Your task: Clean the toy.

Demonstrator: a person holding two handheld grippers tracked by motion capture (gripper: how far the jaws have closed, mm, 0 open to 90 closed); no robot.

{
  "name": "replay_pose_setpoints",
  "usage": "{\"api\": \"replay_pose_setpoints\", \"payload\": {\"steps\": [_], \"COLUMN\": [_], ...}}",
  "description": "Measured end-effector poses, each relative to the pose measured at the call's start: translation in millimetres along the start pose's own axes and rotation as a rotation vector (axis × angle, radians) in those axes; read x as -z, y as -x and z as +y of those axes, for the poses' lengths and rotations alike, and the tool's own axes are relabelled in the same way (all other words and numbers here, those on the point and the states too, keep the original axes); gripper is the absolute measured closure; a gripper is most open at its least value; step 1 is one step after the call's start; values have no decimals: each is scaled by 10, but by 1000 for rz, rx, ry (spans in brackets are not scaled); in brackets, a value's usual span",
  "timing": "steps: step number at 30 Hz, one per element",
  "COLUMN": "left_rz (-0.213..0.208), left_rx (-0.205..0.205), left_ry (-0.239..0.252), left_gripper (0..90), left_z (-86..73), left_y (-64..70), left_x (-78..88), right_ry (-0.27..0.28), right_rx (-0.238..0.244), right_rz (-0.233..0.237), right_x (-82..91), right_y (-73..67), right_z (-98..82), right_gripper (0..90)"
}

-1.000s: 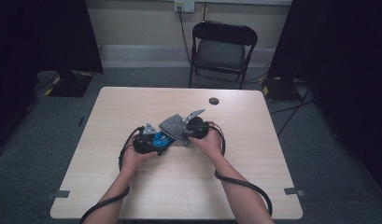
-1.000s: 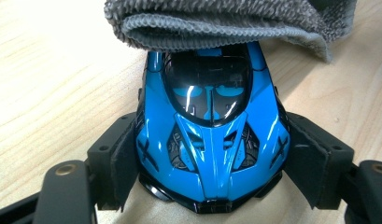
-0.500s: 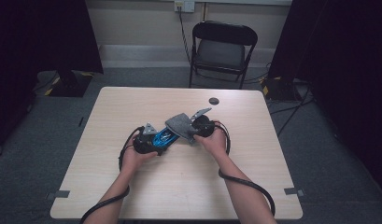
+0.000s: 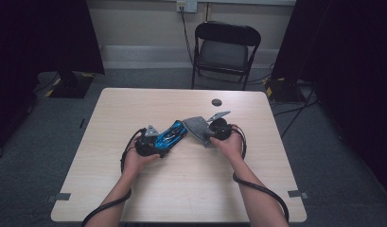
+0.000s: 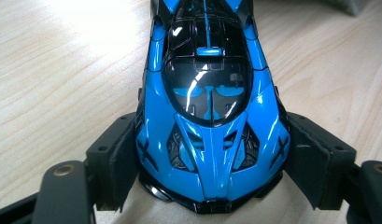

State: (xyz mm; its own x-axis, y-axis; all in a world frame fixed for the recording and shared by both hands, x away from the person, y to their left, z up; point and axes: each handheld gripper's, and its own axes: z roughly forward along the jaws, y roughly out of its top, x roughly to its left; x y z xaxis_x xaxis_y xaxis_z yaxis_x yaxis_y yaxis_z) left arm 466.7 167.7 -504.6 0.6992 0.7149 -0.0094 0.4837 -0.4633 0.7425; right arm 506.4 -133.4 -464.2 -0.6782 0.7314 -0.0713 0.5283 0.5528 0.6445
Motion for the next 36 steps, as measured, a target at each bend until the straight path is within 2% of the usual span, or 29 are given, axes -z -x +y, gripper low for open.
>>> {"api": "replay_pose_setpoints", "payload": {"steps": [2, 3, 4, 7, 10, 12, 13, 15, 18, 19, 20, 25, 29, 31, 33, 36], "left_rz": [22, 22, 20, 9, 3, 7, 1, -22, -17, -25, -32, -23, -18, 2, -11, -6], "left_rx": [13, 30, 30, 42, 32, 46, 42, 64, 33, 29, 16, -6, 1, -8, 19, 11], "left_ry": [-7, -10, -8, -3, 7, 33, 45, 78, 114, 131, 137, 84, 62, 34, 45, 21], "left_gripper": [186, 163, 156, 155, 160, 178, 178, 181, 206, 243, 306, 389, 383, 402, 406, 406], "left_z": [-3, -9, -12, -29, -16, 13, 30, 84, 230, 265, 287, 395, 454, 468, 467, 466], "left_y": [-4, -2, -12, -26, -27, -40, -48, -44, 2, 19, 28, 52, 41, 21, 18, 17], "left_x": [0, 1, 7, 31, 91, 180, 233, 326, 417, 415, 401, 173, 10, -50, -101, -138], "right_ry": [4, 5, 3, -4, -6, -5, -6, -6, -7, -2, -1, 10, 20, 29, 35, 38], "right_rx": [-13, -13, -7, 7, 1, 1, 2, 6, 14, 18, 17, 10, 5, -8, -11, -8], "right_rz": [-4, -7, -14, -21, -16, -16, -15, -16, -26, -30, -31, -31, -26, -22, -20, -17], "right_x": [47, 72, 93, 127, 131, 128, 126, 125, 125, 127, 127, 114, 115, 113, 103, 102], "right_y": [43, 58, 68, 73, 66, 62, 61, 59, 40, 33, 27, 7, 14, 21, 21, 24], "right_z": [-50, -73, -97, -177, -260, -301, -315, -333, -347, -352, -358, -393, -418, -434, -445, -451], "right_gripper": [685, 685, 685, 684, 684, 684, 684, 684, 683, 683, 683, 683, 681, 681, 681, 680]}}
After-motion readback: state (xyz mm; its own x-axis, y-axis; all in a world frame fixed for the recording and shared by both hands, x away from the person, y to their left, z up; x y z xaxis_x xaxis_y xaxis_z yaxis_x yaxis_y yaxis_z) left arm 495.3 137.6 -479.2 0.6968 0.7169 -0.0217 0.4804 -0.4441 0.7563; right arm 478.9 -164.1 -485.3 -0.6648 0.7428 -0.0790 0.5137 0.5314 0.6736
